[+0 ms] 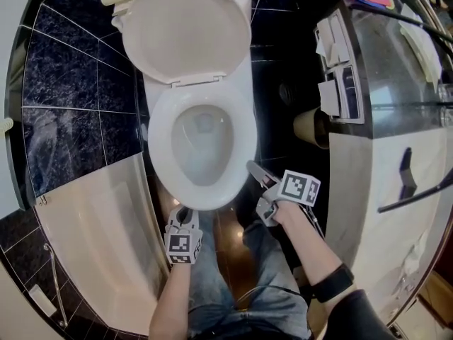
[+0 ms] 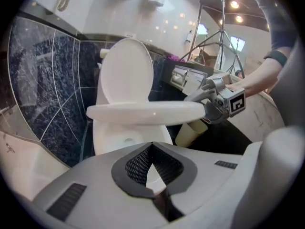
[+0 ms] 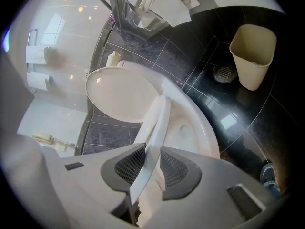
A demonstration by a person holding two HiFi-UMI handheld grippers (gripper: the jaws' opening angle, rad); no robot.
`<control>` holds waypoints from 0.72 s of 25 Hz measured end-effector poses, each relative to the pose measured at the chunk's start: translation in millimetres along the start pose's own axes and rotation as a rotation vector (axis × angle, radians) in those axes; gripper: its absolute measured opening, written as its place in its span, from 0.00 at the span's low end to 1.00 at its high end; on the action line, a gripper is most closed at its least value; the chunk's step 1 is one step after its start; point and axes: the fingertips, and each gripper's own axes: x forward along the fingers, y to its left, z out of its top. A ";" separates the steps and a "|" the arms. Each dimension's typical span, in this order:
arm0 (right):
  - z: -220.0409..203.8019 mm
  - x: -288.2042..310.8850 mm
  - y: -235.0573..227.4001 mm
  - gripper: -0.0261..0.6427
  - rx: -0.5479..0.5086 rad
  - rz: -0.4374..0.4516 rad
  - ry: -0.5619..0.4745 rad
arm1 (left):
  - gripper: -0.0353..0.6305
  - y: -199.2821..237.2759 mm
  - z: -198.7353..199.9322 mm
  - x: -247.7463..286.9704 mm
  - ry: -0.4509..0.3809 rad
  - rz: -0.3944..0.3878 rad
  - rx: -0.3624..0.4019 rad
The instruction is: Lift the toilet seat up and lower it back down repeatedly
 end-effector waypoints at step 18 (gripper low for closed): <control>50.0 -19.2 78.0 0.24 0.084 0.061 -0.112 | 0.05 25.6 144.9 -14.3 -0.147 0.050 -0.042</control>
